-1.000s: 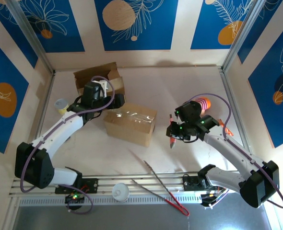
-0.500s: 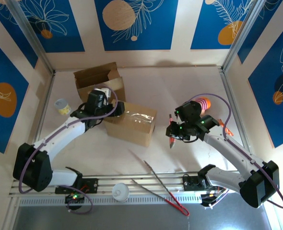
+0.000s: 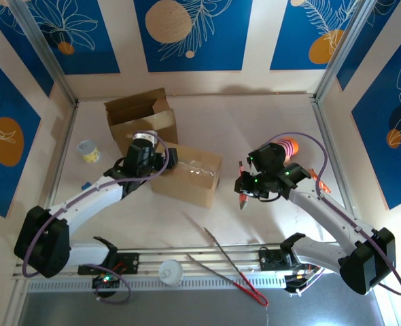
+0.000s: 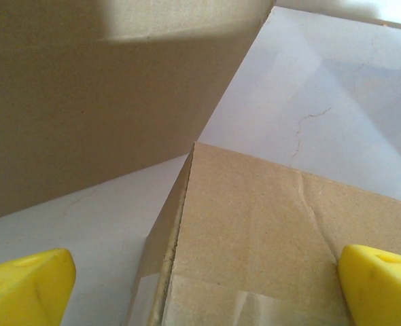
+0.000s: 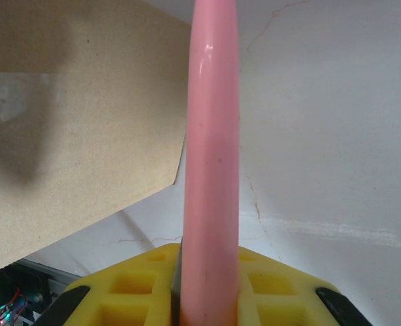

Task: Unpack the express box

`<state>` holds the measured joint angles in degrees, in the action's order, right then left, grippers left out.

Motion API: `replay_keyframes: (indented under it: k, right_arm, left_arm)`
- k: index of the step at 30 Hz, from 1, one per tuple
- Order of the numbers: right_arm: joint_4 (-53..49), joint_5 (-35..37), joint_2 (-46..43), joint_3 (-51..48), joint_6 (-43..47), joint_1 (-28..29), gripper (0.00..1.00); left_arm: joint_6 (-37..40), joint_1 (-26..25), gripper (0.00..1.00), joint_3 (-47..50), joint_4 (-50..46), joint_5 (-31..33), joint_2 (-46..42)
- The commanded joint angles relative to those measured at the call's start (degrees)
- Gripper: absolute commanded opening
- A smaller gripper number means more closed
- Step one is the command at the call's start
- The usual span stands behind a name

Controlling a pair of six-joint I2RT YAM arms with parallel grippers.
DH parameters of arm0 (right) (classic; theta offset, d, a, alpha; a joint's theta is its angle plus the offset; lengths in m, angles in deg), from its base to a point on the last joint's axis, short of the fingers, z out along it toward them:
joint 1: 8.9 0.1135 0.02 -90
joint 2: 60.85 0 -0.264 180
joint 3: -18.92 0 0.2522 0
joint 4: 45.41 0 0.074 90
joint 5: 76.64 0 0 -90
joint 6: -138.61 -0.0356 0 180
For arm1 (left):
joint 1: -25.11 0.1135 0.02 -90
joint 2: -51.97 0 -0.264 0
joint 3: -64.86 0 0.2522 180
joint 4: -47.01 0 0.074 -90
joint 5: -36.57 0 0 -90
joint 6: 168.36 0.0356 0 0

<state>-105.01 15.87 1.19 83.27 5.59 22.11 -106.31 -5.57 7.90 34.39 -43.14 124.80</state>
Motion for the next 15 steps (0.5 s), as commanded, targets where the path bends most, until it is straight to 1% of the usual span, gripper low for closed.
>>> replay_keyframes:
  k: [1,6,8,11,15]
  right_arm:
    - [-0.8,-1.5,-0.2,0.0,-0.3,-0.1,0.00]
    - [-2.0,-1.9,-0.2,1.3,-0.3,0.1,0.00]
    - [-2.8,-3.2,-0.5,2.1,-0.3,0.5,0.00]
    - [-3.2,-9.1,-1.7,2.5,0.4,0.5,0.00]
    - [-2.8,-20.8,-5.1,1.1,2.6,0.2,0.00]
  left_arm:
    - [0.3,-1.4,0.98,3.6,-1.8,3.0,-0.2]
    - [0.1,-1.8,0.98,5.8,-1.3,4.2,-1.3]
    - [-0.2,-2.0,0.99,6.3,-1.1,4.5,-1.6]
    - [-0.2,-2.0,0.99,6.6,-1.0,4.5,-1.5]
    - [-0.3,-2.0,0.99,6.5,-0.9,4.3,-1.4]
